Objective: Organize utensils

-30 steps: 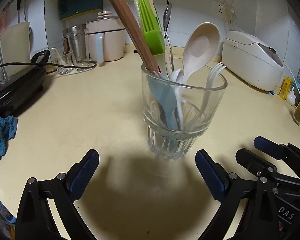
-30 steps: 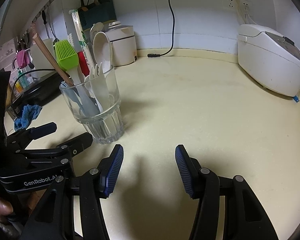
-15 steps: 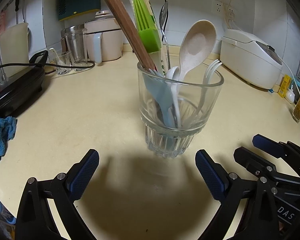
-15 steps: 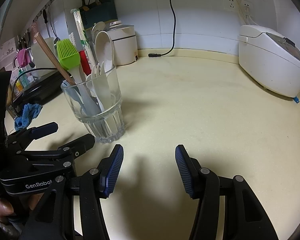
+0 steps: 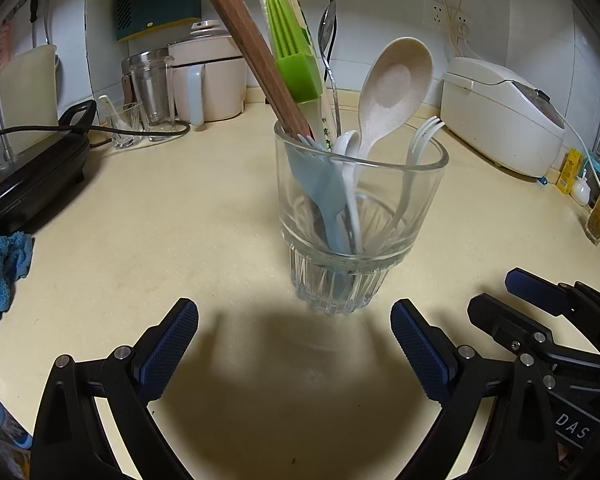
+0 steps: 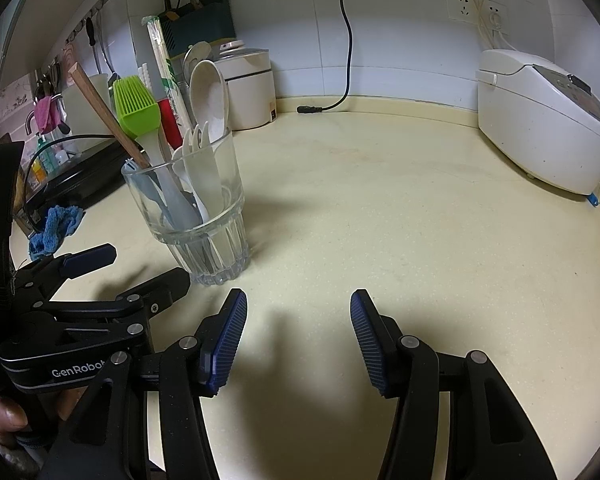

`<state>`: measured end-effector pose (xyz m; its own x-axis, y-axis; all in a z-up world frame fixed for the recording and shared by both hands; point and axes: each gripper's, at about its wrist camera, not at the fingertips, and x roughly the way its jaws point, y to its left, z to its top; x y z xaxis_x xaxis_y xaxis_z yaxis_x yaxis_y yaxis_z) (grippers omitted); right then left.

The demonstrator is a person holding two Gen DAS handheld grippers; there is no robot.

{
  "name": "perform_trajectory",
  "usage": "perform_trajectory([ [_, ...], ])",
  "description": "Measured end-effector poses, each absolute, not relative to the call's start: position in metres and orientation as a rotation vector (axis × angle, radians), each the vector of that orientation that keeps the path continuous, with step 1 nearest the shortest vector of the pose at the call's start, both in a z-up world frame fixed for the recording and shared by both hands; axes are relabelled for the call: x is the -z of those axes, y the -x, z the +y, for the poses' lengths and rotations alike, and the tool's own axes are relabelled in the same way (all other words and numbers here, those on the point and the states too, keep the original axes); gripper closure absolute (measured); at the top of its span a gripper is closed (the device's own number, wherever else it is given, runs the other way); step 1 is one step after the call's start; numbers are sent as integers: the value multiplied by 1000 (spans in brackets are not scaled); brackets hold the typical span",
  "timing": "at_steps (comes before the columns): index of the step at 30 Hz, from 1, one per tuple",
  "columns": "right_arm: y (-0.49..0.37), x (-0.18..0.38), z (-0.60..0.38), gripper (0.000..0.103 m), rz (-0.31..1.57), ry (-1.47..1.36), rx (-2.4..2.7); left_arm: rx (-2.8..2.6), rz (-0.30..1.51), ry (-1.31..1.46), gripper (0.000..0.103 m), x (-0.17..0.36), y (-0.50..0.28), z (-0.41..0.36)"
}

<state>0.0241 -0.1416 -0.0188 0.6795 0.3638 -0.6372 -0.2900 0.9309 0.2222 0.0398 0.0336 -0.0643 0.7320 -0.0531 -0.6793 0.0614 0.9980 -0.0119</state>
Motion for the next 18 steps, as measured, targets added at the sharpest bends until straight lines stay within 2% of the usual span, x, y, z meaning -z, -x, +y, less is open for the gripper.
perform_trajectory([
  [18, -26, 20, -141, 48, 741, -101, -370, 64, 749, -9, 4, 65, -40, 35],
])
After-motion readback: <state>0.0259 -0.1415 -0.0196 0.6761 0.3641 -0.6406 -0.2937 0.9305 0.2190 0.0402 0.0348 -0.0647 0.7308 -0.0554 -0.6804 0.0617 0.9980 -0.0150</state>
